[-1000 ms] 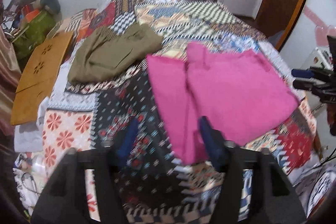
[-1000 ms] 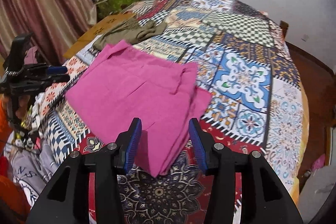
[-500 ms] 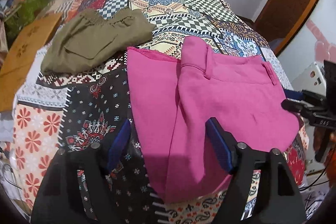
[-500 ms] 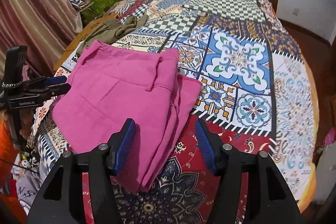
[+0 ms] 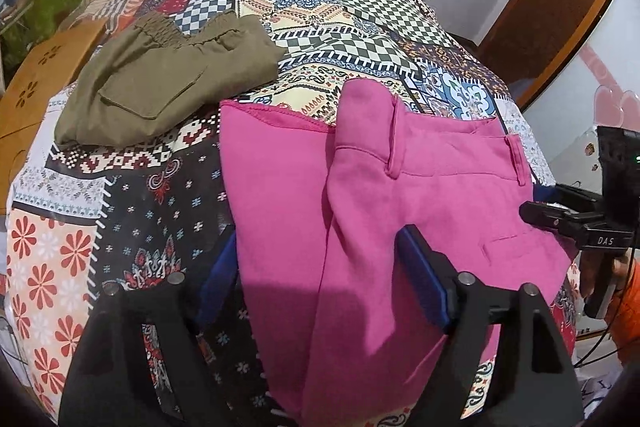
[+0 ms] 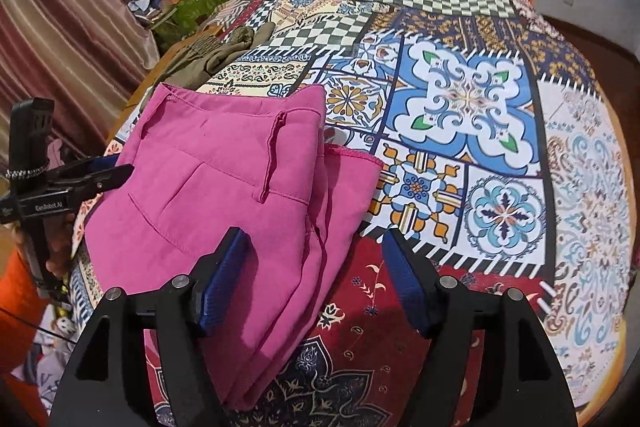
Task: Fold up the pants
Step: 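Close both grippers together on the pink pants waistband edge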
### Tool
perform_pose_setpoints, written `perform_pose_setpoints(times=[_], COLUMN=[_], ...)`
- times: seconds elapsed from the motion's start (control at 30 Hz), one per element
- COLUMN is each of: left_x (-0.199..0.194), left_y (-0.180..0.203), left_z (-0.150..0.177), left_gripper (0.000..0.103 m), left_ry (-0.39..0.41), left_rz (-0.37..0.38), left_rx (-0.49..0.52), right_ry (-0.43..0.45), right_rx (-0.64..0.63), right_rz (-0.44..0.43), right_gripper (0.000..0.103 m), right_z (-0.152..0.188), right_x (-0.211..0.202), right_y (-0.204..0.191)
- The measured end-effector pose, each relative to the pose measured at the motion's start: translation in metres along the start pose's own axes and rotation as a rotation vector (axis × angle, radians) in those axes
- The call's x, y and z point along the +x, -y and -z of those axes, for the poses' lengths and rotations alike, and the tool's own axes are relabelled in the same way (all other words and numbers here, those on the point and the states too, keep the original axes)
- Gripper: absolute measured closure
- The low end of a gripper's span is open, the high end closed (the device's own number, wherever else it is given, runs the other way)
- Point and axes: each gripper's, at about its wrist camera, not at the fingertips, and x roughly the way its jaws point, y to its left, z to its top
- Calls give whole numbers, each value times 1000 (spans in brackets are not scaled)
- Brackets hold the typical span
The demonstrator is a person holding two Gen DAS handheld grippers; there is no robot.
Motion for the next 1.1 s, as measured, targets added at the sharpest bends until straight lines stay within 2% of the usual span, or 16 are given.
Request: perform_pose_setpoints(times=[0.13,0.27,0.47,0.67,0.77,0.93,1.07,1.1], left_x=[1,-4,-12,4,9,8,-2,-3], left_y=[-1,9,19,20,19,21,21,21], left_z=[-1,5,4,-3,-8,-12,-13,-14], left_gripper=[24,24,33,38,39,52,79,80], left_ry=[-14,-27,-16,-36,-33,-37,-4,-5], left_rz=[39,61,90,84,84,75,18,19], left_rx=[-26,10,42,38,37,37,48,45], right_ry=[-22,-29,-24,6,22,36,61,64], right_rx=[41,19,5,-12,-3,-4,-8,-3], right_rz=[-48,-57,-84,-86,-90,-93,-94,-102], right_gripper=[36,36,33,36,42,63,78,83], right_z=[0,3,-1,-6,-7,-10,-13,-14], right_x=[0,-2,4,10,11,8,0,-2], right_y=[2,-6,-16,-24,-23,-23,-21,-19])
